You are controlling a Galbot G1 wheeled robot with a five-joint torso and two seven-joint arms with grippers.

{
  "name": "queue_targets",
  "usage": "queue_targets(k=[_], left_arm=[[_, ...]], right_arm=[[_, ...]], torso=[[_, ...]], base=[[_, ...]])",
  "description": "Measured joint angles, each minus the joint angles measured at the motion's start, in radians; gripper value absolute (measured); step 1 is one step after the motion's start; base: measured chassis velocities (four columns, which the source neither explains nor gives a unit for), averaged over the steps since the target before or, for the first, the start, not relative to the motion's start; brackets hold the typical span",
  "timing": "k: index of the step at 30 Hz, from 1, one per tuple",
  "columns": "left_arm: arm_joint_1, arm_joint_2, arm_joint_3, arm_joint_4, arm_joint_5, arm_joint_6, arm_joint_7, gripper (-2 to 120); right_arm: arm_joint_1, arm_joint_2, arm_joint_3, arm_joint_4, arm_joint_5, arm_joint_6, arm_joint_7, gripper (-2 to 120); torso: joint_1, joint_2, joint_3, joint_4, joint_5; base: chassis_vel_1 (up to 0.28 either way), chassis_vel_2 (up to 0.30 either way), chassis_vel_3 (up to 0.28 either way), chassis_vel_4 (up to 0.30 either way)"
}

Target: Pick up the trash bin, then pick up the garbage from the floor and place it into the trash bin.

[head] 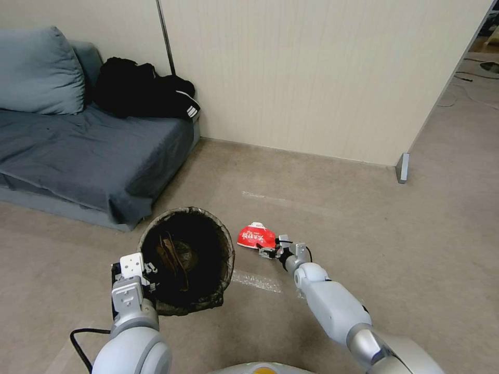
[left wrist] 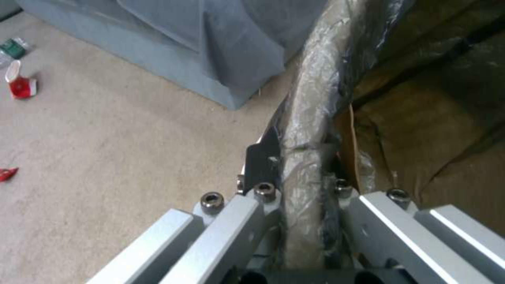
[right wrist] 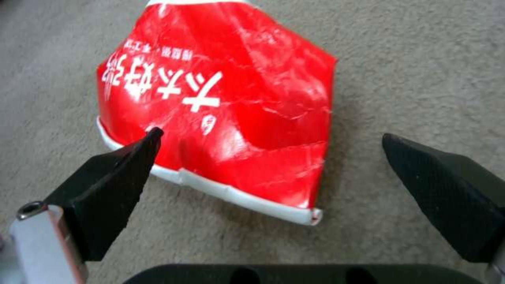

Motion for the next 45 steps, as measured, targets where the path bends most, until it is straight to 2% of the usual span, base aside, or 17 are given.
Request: queue_targets(k=[6, 9, 12, 13, 16, 17, 21, 22, 25, 26, 29, 33, 35, 45], left_arm=[[-0.001, -0.004, 0.004, 0.000, 0.006, -0.002, 0.000, 0], [0.001, -0.005, 0.004, 0.000, 0.009, -0.003, 0.000, 0], [0.002, -0.005, 0.003, 0.001, 0.010, -0.004, 0.001, 0], [0.002, -0.005, 0.003, 0.001, 0.010, -0.004, 0.001, 0], [0.000, -0.005, 0.004, 0.002, 0.011, -0.005, 0.001, 0], [0.000, -0.005, 0.004, 0.002, 0.011, -0.005, 0.001, 0], [-0.001, -0.008, 0.007, 0.004, 0.013, -0.006, 0.001, 0], [-0.001, -0.008, 0.007, 0.004, 0.013, -0.006, 0.001, 0], [-0.001, -0.008, 0.007, 0.004, 0.014, -0.006, 0.001, 0], [-0.001, -0.008, 0.007, 0.004, 0.014, -0.006, 0.001, 0], [-0.005, -0.008, 0.009, 0.006, 0.014, -0.006, 0.001, 0], [-0.008, -0.009, 0.010, 0.008, 0.014, -0.006, 0.002, 0], [-0.010, -0.009, 0.012, 0.010, 0.013, -0.006, 0.002, 0], [-0.053, -0.008, 0.023, 0.063, -0.011, -0.011, -0.001, 0]], right_arm=[[0.010, -0.001, 0.000, -0.010, 0.008, 0.003, -0.012, 100], [0.017, 0.007, 0.000, -0.022, 0.009, 0.007, -0.014, 94], [0.020, 0.018, -0.001, -0.029, 0.009, 0.010, -0.020, 82], [0.020, 0.018, -0.001, -0.029, 0.009, 0.010, -0.020, 82], [0.019, 0.034, -0.002, -0.034, 0.006, 0.016, -0.023, 67], [0.019, 0.034, -0.002, -0.034, 0.006, 0.016, -0.023, 67], [0.016, 0.047, 0.003, -0.055, -0.003, 0.026, -0.030, 47], [0.016, 0.047, 0.003, -0.055, -0.003, 0.026, -0.030, 47], [0.014, 0.047, 0.007, -0.063, -0.005, 0.035, -0.035, 34], [0.014, 0.047, 0.007, -0.063, -0.005, 0.035, -0.035, 34], [0.012, 0.043, 0.007, -0.063, -0.006, 0.043, -0.037, 19], [0.011, 0.040, 0.007, -0.060, -0.007, 0.046, -0.038, 10], [0.009, 0.038, 0.007, -0.058, -0.007, 0.049, -0.037, 0], [-0.021, 0.038, 0.007, -0.033, -0.011, 0.078, -0.028, 0]], torso=[[0.000, 0.000, 0.000, -0.0001, -0.0001], [0.000, 0.000, 0.000, 0.0000, 0.0000], [0.000, 0.000, 0.000, 0.0000, -0.0001], [0.000, 0.000, 0.000, 0.0000, -0.0001], [0.000, 0.000, 0.000, 0.0000, -0.0001], [0.000, 0.000, 0.000, 0.0000, -0.0001], [0.000, 0.000, 0.000, 0.0000, -0.0001], [0.000, 0.000, 0.000, 0.0000, -0.0001], [0.000, 0.000, 0.000, 0.0000, -0.0001], [0.000, 0.000, 0.000, 0.0000, -0.0001], [0.000, 0.000, 0.000, 0.0000, 0.0001], [0.000, 0.000, 0.000, 0.0002, 0.0002], [0.000, 0.000, 0.000, 0.0003, 0.0001], [0.000, 0.000, 0.000, 0.0000, -0.0001]], base=[[0.000, 0.000, 0.000, 0.000], [0.000, 0.000, 0.000, 0.000], [0.000, 0.000, 0.000, 0.000], [0.000, 0.000, 0.000, 0.000], [0.000, 0.000, 0.000, 0.000], [0.000, 0.000, 0.000, 0.000], [0.000, 0.000, 0.000, 0.000], [0.000, 0.000, 0.000, 0.000], [0.000, 0.000, 0.000, 0.000], [0.000, 0.000, 0.000, 0.000], [0.000, 0.000, 0.000, 0.000], [0.000, 0.000, 0.000, 0.000], [0.000, 0.000, 0.000, 0.000], [0.000, 0.000, 0.000, 0.000]])
